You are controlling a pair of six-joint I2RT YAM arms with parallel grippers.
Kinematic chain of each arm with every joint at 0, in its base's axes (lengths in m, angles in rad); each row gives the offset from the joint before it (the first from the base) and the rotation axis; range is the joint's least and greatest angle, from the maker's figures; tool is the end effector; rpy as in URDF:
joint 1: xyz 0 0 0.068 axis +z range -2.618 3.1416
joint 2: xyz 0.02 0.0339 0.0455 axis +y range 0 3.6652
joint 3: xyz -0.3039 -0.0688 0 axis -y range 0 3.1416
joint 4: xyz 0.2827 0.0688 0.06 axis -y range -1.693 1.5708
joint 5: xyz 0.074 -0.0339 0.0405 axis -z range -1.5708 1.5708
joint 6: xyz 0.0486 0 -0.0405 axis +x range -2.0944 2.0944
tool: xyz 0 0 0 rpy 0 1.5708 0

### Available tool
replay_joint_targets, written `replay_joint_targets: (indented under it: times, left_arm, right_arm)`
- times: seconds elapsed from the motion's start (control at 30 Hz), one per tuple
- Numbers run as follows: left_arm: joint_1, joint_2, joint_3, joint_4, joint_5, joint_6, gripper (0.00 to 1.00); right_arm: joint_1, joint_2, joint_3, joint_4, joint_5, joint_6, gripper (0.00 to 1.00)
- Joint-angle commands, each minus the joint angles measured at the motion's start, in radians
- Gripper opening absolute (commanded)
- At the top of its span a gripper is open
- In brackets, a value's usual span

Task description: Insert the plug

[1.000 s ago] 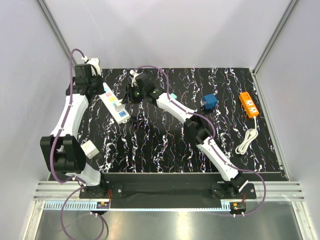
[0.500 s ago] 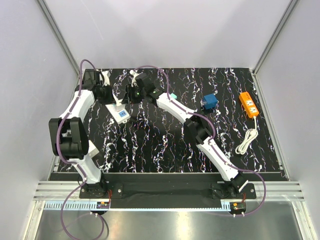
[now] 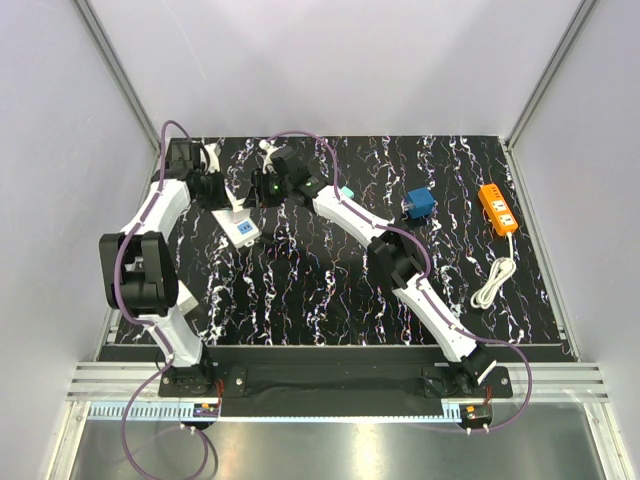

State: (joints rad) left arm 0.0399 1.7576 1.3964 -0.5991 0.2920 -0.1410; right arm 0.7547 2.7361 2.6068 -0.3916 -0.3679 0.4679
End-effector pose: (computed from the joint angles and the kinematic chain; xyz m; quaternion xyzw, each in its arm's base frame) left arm 0.4314 0.0032 0.2696 -0.0417 0.9437 -0.1536 0.2899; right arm 0.4913 0.4860 0.1970 -0.2123 0.8289 0.4124 0.3126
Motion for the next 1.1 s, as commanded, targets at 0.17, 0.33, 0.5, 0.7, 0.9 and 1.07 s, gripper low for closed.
replay_joint_targets:
  times: [0.17, 0.33, 0.5, 0.7, 0.9, 1.07]
  left_arm:
    - [0.005, 0.086, -0.037, 0.038, -0.186, -0.054, 0.0]
    - [0.006, 0.043, -0.039, 0.035, -0.209, -0.072, 0.0]
    - [0.005, -0.033, 0.035, -0.011, -0.168, -0.094, 0.0]
    - [-0.029, -0.046, 0.11, -0.019, -0.067, -0.1, 0.0]
    - [-0.034, 0.0, 0.083, 0.008, -0.054, -0.071, 0.0]
    - [-0.032, 0.08, 0.015, 0.016, -0.162, -0.052, 0.0]
  right_arm:
    - [0.028, 0.042, 0.025, -0.059, -0.014, -0.011, 0.41]
    - [0.028, 0.042, 0.027, -0.058, -0.011, -0.021, 0.41]
    - [0.028, 0.045, 0.032, -0.056, -0.009, -0.028, 0.41]
    - [0.028, 0.062, 0.05, -0.055, -0.011, -0.02, 0.41]
    - [0.026, 0.062, 0.05, -0.056, -0.006, -0.02, 0.41]
    - [0.028, 0.059, 0.047, -0.056, -0.008, -0.018, 0.41]
